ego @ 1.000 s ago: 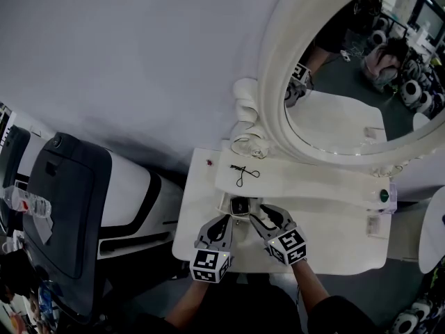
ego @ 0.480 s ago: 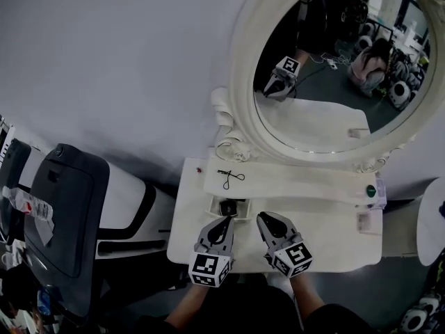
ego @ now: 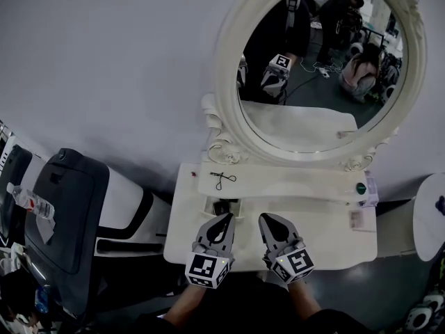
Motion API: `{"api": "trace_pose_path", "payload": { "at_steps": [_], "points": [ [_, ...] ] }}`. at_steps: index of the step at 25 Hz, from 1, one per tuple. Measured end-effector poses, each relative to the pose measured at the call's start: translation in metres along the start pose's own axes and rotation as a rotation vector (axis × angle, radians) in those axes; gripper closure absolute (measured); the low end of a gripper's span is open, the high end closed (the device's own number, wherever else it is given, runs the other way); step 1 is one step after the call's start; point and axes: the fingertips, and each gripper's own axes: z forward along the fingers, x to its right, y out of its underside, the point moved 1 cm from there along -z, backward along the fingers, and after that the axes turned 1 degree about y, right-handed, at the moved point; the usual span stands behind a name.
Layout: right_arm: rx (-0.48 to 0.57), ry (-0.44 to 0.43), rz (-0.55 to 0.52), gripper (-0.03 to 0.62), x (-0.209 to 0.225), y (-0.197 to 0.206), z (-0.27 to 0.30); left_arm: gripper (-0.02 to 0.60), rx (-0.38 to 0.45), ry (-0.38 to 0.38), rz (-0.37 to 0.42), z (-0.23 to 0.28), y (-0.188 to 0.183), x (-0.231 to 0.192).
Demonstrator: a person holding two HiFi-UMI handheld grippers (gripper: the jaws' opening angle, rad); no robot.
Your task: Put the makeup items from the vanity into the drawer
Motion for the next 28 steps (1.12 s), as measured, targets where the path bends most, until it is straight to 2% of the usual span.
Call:
{"api": "trace_pose_path", "payload": {
  "at_steps": [13,28],
  "points": [
    [0.074,0.035,-0.057,0.571,0.001,-0.024,-0.019,0.566,0.057,0.036,0.045,0.0,-0.021,0.024],
    [0.07,0.02,-0.071,0.571,0.002,-0.025,-0.02,0.566,0.061,0.024,0.048,0.0,-0.023,0.025]
  ]
}}
